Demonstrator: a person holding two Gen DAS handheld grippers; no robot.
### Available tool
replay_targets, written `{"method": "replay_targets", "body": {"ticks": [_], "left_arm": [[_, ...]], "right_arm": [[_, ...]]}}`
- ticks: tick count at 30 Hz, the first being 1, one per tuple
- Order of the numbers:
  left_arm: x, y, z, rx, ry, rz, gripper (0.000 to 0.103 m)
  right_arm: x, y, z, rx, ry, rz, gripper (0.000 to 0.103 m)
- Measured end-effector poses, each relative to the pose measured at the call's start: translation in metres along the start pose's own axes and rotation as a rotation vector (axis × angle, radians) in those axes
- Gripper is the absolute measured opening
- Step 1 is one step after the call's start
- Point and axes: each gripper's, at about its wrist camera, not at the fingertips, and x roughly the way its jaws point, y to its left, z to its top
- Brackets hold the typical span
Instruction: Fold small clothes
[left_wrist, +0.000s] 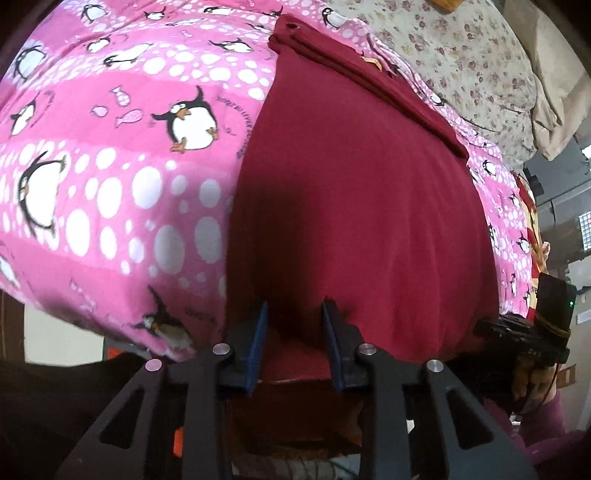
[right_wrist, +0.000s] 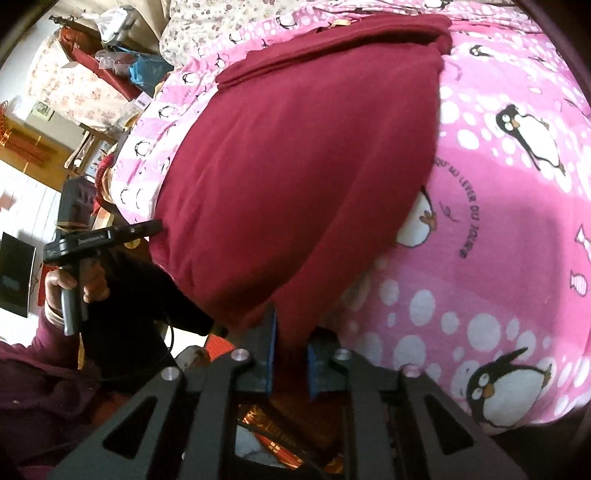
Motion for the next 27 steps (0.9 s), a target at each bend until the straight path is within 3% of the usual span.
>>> {"method": "replay_targets", "body": {"ticks": [1, 2, 3, 10, 13, 17, 22, 23, 24, 26, 27], "left_arm": [[-0.003, -0.002, -0.001, 0.006, -0.005, 0.008, 0.009], [-0.005, -0.002, -0.002, 0.009, -0.006, 0.017, 0.011], [-0.006, -0.002, -0.003, 0.008, -0.003, 0.030, 0.012], [-0.019, 0.013, -0.006, -0.046, -0.044, 0.074, 0.013], [-0.012, 0.015, -0.004, -0.047, -0.035, 0.084, 0.029], [0.012, 0.011, -0.001, -0.028, 0.014, 0.125, 0.029], [0.013, 0.007, -0.002, -0.020, 0.005, 0.115, 0.029], [0.013, 0.006, -0.002, -0.023, 0.008, 0.099, 0.017], [0.011, 0.007, -0.001, -0.032, 0.013, 0.074, 0.005], [0.002, 0.011, 0.001, -0.060, 0.027, 0.002, 0.000], [-0.004, 0.011, 0.003, -0.062, 0.022, -0.020, 0.000]], "right_arm": [[0.002, -0.001, 0.000, 0.017, 0.016, 0.000, 0.026], [0.003, -0.003, 0.000, 0.033, 0.032, 0.013, 0.040], [0.004, -0.004, 0.000, 0.046, 0.040, 0.033, 0.047], [0.006, -0.003, 0.000, 0.044, 0.044, 0.033, 0.048], [0.006, -0.006, -0.001, 0.050, 0.046, 0.049, 0.053], [0.009, -0.005, -0.001, 0.045, 0.050, 0.053, 0.059], [0.009, -0.005, -0.003, 0.042, 0.033, 0.058, 0.059], [0.009, -0.004, -0.003, 0.034, 0.033, 0.055, 0.058], [0.009, -0.002, -0.004, 0.016, 0.034, 0.046, 0.044], [0.005, -0.001, -0.002, -0.002, 0.025, 0.052, 0.012], [0.003, -0.001, 0.000, 0.005, 0.017, 0.073, 0.012]]}}
